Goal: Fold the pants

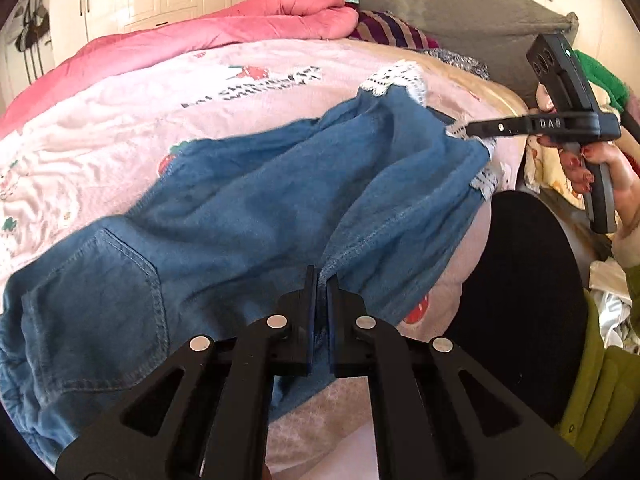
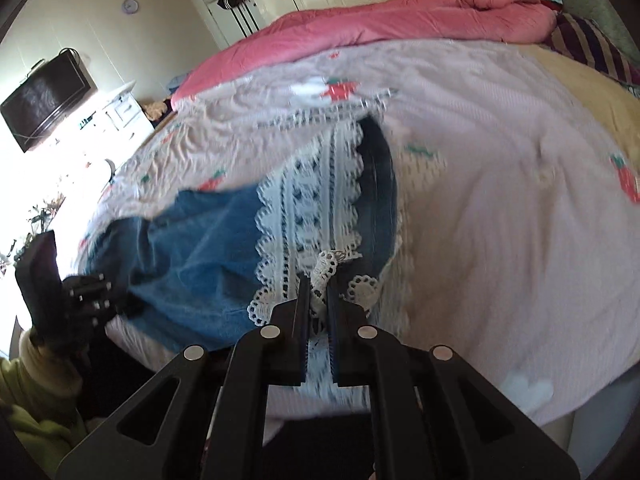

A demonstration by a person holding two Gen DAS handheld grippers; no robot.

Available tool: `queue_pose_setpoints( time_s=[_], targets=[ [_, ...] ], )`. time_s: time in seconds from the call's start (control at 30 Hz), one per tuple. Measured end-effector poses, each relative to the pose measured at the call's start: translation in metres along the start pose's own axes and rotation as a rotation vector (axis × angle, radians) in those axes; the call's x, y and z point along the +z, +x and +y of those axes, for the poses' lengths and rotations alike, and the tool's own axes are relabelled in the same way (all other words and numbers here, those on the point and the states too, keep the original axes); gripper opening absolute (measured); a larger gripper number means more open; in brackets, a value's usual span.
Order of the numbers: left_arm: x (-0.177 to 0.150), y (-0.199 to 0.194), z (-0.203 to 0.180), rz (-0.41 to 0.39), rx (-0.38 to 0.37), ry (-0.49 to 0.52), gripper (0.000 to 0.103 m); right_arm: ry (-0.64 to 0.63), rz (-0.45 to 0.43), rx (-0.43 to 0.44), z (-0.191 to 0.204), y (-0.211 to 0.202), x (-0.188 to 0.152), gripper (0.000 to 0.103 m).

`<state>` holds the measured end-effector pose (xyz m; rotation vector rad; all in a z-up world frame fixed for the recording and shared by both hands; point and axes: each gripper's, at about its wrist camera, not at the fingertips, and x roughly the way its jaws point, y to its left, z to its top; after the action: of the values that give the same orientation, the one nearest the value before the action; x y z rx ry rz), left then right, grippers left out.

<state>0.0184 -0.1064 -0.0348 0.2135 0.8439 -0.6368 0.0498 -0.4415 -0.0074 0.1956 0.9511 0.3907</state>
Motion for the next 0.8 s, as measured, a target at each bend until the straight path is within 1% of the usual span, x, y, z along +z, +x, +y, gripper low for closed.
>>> queue_pose_setpoints(
  time_s=[0.17,0.2,0.3,0.47,0.5,0.53,0.57,0.6,0.63,0.67,0.7,0.8],
  targets=[
    [-0.005,0.005,-0.008,0.019,-0.006,0.022,0.000,0.026,-0.009,-0.003,-0.011,-0.002,-0.019,0.007],
    [-0.006,0.006,-0.009,0.024,-0.004,0.028,0.002,0.029,-0.014,-0.004,-0.014,-0.003,-0.021,0.007],
    [-0.009,0.009,-0.014,0.036,0.008,0.047,0.003,0.071,-0.028,0.025,-0.025,-0.008,-0.029,0.009],
    [-0.009,0.011,-0.013,0.040,0.011,0.044,0.003,0.083,-0.050,0.039,-0.028,-0.021,-0.035,0.011],
    [-0.009,0.011,-0.014,0.041,0.013,0.044,0.003,0.078,-0.048,0.045,-0.026,-0.023,-0.035,0.013],
    [-0.009,0.012,-0.014,0.041,0.014,0.043,0.003,0.076,-0.038,0.051,-0.025,-0.021,-0.034,0.021],
    [-0.010,0.012,-0.014,0.041,0.014,0.041,0.003,0.074,-0.028,0.052,-0.023,-0.019,-0.033,0.026],
    [-0.010,0.013,-0.013,0.042,0.014,0.038,0.003,0.067,-0.015,0.051,-0.021,-0.014,-0.031,0.026],
    [-0.009,0.014,-0.013,0.042,0.014,0.035,0.003,0.060,-0.006,0.051,-0.018,-0.011,-0.028,0.025],
    [-0.009,0.013,-0.012,0.041,0.014,0.029,0.003,0.049,0.003,0.042,-0.015,-0.006,-0.023,0.015],
    [-0.008,0.013,-0.011,0.041,0.012,0.024,0.003,0.042,0.013,0.041,-0.011,-0.001,-0.015,0.009],
    [-0.006,0.012,-0.008,0.033,0.021,0.014,0.003,0.029,0.006,0.069,-0.001,0.005,0.010,0.007]
  ],
)
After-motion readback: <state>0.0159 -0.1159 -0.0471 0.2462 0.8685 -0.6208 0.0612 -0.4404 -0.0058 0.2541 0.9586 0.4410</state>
